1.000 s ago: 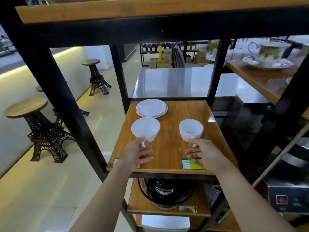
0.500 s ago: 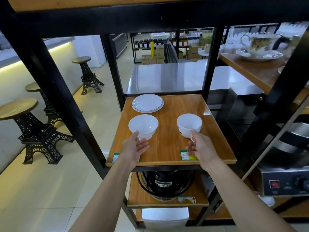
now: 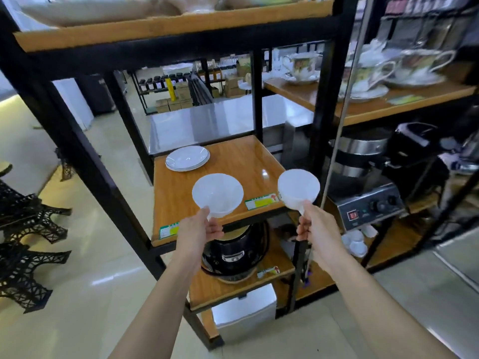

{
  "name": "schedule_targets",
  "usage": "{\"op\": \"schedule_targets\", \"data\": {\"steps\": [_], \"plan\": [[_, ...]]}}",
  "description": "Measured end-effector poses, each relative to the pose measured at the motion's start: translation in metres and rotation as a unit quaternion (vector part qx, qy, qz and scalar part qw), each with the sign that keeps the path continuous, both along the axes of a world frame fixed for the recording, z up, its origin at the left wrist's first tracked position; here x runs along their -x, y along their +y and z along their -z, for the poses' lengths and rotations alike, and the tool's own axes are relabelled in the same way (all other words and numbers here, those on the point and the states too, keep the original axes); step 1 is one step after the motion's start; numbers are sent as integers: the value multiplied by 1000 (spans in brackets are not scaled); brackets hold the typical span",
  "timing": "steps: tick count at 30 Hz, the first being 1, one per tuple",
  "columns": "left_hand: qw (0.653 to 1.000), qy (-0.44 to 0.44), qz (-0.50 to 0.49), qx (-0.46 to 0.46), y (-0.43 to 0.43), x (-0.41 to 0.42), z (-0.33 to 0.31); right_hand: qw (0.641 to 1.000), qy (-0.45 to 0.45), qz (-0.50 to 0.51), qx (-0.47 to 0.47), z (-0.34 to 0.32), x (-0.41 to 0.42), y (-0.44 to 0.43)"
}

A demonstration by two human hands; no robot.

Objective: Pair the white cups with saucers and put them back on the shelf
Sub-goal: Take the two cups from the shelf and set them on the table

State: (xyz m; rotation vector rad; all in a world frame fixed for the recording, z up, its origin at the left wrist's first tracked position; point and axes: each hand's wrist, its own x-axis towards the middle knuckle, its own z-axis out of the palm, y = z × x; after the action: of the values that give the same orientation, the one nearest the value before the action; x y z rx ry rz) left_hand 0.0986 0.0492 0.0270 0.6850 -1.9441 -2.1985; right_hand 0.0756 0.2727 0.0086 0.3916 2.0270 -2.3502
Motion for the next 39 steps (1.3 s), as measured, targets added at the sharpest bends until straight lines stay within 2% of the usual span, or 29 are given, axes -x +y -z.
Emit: {"op": "schedule_targets", "data": {"steps": [8,14,24,31,39], "plan": [[989,6,145,-14,117,3,-6,990,18,140,0,-9,-69,112],[961,-22,275,-9,258,-6,-1,957,16,289,-15,-6,-141,225],[868,-7,494,-52,531,-95,11,874,-15,485,-16,-4,-295,433],[825,-23,563,-51,677,-175,28,819,-43,573,15,14,-384,552],[792,-61,607,-6,800,-218,53,783,-74,616,27,51,-440,644]]}}
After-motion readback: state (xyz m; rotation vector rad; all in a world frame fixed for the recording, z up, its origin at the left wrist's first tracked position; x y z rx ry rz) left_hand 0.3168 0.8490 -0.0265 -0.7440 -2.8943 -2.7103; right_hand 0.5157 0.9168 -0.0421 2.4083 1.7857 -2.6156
